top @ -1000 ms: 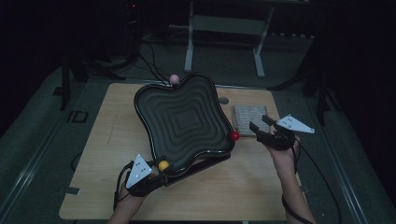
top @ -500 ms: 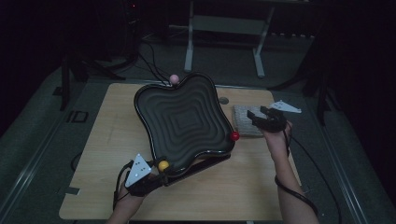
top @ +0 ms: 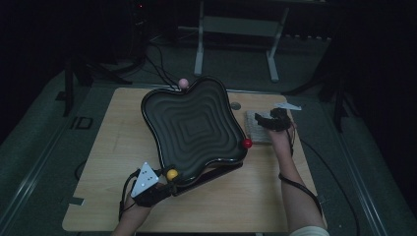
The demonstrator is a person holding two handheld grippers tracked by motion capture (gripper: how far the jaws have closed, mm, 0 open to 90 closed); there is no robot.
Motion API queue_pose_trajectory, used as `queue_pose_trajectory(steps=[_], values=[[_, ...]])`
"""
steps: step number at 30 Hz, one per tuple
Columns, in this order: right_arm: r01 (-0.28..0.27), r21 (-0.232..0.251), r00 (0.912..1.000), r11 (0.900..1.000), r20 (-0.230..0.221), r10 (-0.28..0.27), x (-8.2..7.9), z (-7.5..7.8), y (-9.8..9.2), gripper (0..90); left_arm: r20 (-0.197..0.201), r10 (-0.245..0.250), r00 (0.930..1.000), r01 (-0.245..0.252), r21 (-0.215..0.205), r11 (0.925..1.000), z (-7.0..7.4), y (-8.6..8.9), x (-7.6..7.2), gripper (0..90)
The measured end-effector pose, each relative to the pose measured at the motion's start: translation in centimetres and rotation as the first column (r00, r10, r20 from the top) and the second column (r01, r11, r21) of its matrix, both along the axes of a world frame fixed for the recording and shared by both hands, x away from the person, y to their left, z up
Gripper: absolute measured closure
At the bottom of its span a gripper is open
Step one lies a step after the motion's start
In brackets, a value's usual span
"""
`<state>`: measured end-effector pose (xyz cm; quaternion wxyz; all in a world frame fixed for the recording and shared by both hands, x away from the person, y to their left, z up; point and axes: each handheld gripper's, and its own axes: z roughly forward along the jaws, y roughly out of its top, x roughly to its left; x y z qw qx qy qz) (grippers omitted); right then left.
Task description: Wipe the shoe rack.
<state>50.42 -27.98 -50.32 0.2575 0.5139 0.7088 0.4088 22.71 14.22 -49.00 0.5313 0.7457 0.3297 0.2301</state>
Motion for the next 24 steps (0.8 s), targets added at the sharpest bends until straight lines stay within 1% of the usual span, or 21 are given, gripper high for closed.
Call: queue_pose_trajectory(steps=[1, 4, 5, 7, 8, 10, 11, 12, 13, 15, 16, 19, 21, 24], values=[[0.010, -0.008, 0.9999, 1.000, -0.003, -0.010, 0.4, -0.2, 0.0, 19.8, -0.004, -0.002, 1.0000, 0.002, 0.003, 1.0000, 0.0, 0.0, 0.0, 58.2], [0.032, -0.011, 0.9992, 0.999, -0.026, -0.032, 1.4, -0.8, 0.0, 17.0, -0.012, -0.004, 0.9999, 0.004, 0.010, 0.9999, 0.2, 0.0, 0.1, 58.2], [0.045, -0.014, 0.9985, 0.999, -0.031, -0.046, 1.7, -1.1, 0.0, 14.5, -0.013, -0.004, 0.9999, 0.004, 0.011, 0.9999, 0.2, 0.0, 0.1, 58.2], [0.072, -0.005, 0.9962, 0.997, -0.050, -0.072, 2.3, -1.7, -0.1, 12.0, -0.013, -0.003, 0.9999, 0.003, 0.009, 1.0000, 0.2, 0.0, 0.1, 58.2], [0.091, -0.011, 0.9944, 0.996, -0.054, -0.091, 2.5, -2.1, -0.1, 11.2, -0.013, -0.002, 0.9999, 0.002, 0.010, 1.0000, 0.2, 0.0, 0.0, 58.2], [0.113, -0.039, 0.9904, 0.993, -0.075, -0.116, 2.9, -2.8, 0.0, 10.2, -0.013, 0.000, 0.9999, 0.000, 0.009, 1.0000, 0.2, 0.0, 0.0, 58.2], [0.114, -0.040, 0.9891, 0.993, -0.089, -0.117, 3.0, -3.2, 0.1, 10.1, -0.014, -0.002, 0.9999, 0.002, 0.007, 1.0000, 0.2, 0.0, 0.1, 58.2], [0.105, -0.051, 0.9880, 0.993, -0.108, -0.110, 3.2, -3.6, 0.2, 9.5, -0.015, -0.003, 0.9999, 0.003, 0.009, 1.0000, 0.2, 0.0, 0.1, 58.2], [0.111, -0.068, 0.9860, 0.992, -0.118, -0.118, 3.3, -4.0, 0.3, 9.5, -0.016, -0.003, 0.9999, 0.003, 0.010, 0.9999, 0.2, 0.0, 0.1, 58.2], [0.106, -0.097, 0.9801, 0.990, -0.157, -0.121, 3.6, -5.1, 0.7, 8.8, -0.018, -0.004, 0.9998, 0.004, 0.013, 0.9999, 0.2, 0.0, 0.1, 58.2], [0.106, -0.105, 0.9823, 0.989, -0.144, -0.120, 3.5, -5.4, 0.9, 8.8, -0.017, -0.003, 0.9998, 0.003, 0.012, 0.9999, 0.2, 0.0, 0.1, 58.2], [0.099, -0.108, 0.9822, 0.989, -0.149, -0.114, 3.6, -5.4, 0.9, 8.9, -0.014, -0.001, 0.9999, 0.001, 0.007, 1.0000, 0.2, 0.0, 0.1, 58.2], [0.099, -0.104, 0.9831, 0.990, -0.144, -0.113, 3.5, -5.4, 0.9, 9.5, -0.011, 0.000, 0.9999, 0.000, 0.004, 1.0000, 0.1, 0.0, 0.0, 58.2], [0.103, -0.106, 0.9837, 0.989, -0.136, -0.117, 3.3, -5.5, 1.0, 13.8, -0.008, 0.002, 1.0000, -0.002, -0.003, 1.0000, 0.0, 0.0, 0.0, 58.2]])
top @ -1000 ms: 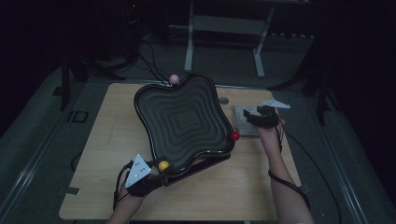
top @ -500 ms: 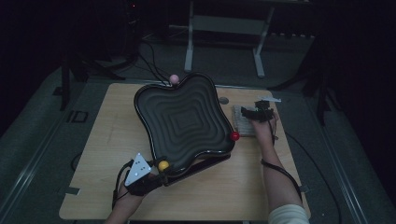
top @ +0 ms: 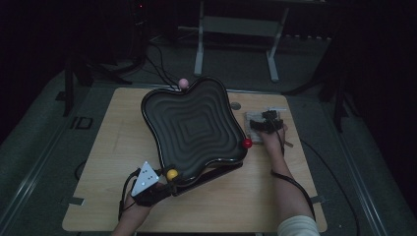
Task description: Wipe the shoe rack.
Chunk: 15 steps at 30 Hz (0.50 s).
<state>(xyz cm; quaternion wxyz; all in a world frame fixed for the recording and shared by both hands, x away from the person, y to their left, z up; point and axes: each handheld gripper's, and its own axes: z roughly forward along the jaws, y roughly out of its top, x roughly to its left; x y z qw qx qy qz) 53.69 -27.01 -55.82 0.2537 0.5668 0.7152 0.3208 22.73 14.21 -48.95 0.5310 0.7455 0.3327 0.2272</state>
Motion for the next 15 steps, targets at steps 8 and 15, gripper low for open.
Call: queue_pose_trajectory(steps=[8, 15], values=[[-0.085, 0.007, 0.9958, 0.996, 0.034, 0.085, -1.2, 0.4, 0.9, 64.5, 0.002, 0.003, 1.0000, -0.003, 0.005, 1.0000, 0.0, 0.0, 0.0, 58.2], [-0.101, 0.019, 0.9939, 0.995, 0.045, 0.100, -3.5, 1.5, 0.8, 70.0, 0.001, 0.001, 1.0000, -0.001, -0.001, 1.0000, 0.0, 0.0, 0.0, 58.2]])
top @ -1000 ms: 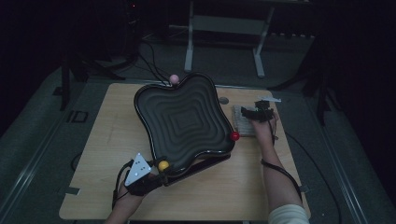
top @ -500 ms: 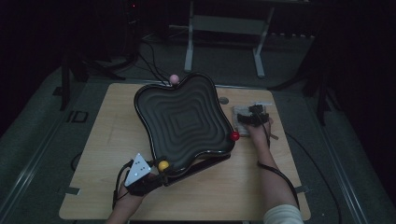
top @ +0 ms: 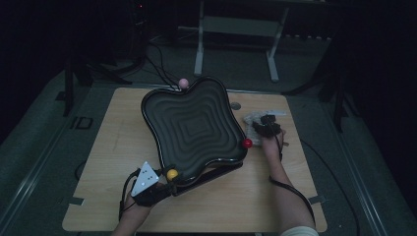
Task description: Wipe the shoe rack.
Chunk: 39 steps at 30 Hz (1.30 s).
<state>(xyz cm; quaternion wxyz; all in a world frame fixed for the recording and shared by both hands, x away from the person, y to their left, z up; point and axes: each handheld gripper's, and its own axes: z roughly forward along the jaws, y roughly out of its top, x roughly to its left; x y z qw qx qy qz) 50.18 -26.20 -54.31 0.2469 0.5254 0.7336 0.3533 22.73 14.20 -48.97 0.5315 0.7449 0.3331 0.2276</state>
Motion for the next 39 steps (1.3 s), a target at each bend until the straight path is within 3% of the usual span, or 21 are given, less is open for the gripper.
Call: queue_pose_trajectory(steps=[5, 7, 16, 18, 19, 26, 39], values=[[-0.023, 0.043, 0.9989, 0.999, 0.041, 0.021, -2.2, 1.9, -0.9, 70.0, -0.002, -0.004, 1.0000, 0.004, 0.001, 1.0000, 0.0, 0.0, 0.0, 58.2], [-0.052, 0.061, 0.9964, 0.997, 0.070, 0.048, -3.9, 3.7, -1.3, 70.0, -0.004, -0.007, 1.0000, 0.007, 0.003, 1.0000, 0.1, 0.0, 0.1, 58.2], [-0.105, 0.071, 0.9859, 0.992, 0.138, 0.095, -7.5, 8.5, -1.6, 70.0, 0.000, -0.015, 0.9999, 0.015, -0.002, 0.9999, 0.0, 0.1, 0.1, 58.2], [-0.109, 0.071, 0.9846, 0.992, 0.145, 0.098, -7.7, 8.9, -1.6, 70.0, 0.000, -0.016, 0.9999, 0.016, -0.003, 0.9999, 0.0, 0.1, 0.1, 58.2], [-0.118, 0.082, 0.9819, 0.990, 0.158, 0.104, -8.1, 9.9, -1.6, 70.0, 0.000, -0.015, 0.9999, 0.015, -0.003, 0.9999, 0.0, 0.1, 0.1, 58.2], [-0.172, 0.074, 0.9619, 0.982, 0.228, 0.151, -8.5, 13.6, -0.2, 69.9, 0.001, -0.016, 0.9999, 0.016, -0.006, 0.9999, -0.1, 0.1, 0.1, 58.2], [-0.265, 0.046, 0.9315, 0.963, 0.271, 0.243, -6.5, 17.2, 5.0, 69.8, 0.000, -0.021, 0.9998, 0.021, -0.013, 0.9997, -0.1, 0.2, 0.2, 58.3]])
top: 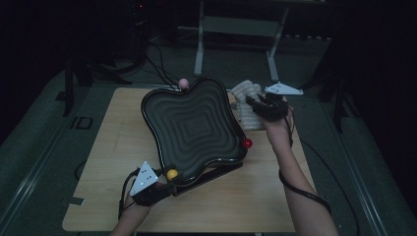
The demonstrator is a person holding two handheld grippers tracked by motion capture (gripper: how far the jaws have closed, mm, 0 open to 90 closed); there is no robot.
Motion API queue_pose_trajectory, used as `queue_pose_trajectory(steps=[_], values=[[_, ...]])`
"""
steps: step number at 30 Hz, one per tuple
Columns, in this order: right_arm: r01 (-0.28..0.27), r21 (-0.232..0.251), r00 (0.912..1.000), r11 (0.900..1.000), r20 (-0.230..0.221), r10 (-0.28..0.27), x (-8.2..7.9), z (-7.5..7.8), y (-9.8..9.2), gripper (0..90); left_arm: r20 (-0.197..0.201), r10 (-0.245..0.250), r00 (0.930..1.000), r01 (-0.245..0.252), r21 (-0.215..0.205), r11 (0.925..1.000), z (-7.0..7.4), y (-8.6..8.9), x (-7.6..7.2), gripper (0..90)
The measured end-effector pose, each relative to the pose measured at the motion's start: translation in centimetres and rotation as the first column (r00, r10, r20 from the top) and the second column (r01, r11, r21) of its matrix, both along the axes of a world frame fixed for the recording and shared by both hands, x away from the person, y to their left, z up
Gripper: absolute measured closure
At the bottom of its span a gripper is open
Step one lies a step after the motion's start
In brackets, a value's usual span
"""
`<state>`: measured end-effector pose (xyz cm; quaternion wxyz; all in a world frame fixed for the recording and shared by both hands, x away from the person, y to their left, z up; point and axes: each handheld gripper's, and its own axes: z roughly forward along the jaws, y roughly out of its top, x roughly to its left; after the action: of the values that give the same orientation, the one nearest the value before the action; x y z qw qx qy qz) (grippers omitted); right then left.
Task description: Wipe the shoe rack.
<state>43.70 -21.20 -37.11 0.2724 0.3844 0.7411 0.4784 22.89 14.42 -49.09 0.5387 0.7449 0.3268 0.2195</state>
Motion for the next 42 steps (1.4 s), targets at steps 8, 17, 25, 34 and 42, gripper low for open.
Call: queue_pose_trajectory(steps=[8, 17, 25, 34, 42], values=[[-0.021, 0.006, 0.9998, 1.000, 0.003, 0.021, 2.5, 1.4, 3.3, 69.7, 0.004, 0.000, 1.0000, 0.000, 0.000, 1.0000, 0.0, 0.0, 0.0, 58.2], [-0.037, -0.004, 0.9992, 0.999, -0.011, 0.037, 5.1, 1.8, 6.6, 69.7, 0.004, -0.005, 1.0000, 0.005, -0.003, 1.0000, -0.1, 0.1, 0.0, 58.2], [-0.074, -0.057, 0.9972, 0.996, -0.011, 0.073, 5.6, 0.9, 9.4, 69.5, 0.005, -0.002, 1.0000, 0.002, -0.008, 1.0000, -0.1, 0.0, 0.0, 58.3], [-0.058, -0.098, 0.9982, 0.993, -0.019, 0.057, 5.9, 0.3, 9.9, 69.1, 0.004, -0.003, 1.0000, 0.003, -0.007, 1.0000, -0.1, 0.0, 0.0, 58.4], [-0.040, -0.140, 0.9987, 0.989, -0.036, 0.035, 5.6, -0.2, 8.9, 69.0, 0.004, -0.002, 1.0000, 0.002, -0.012, 0.9999, -0.1, 0.0, 0.0, 58.4]])
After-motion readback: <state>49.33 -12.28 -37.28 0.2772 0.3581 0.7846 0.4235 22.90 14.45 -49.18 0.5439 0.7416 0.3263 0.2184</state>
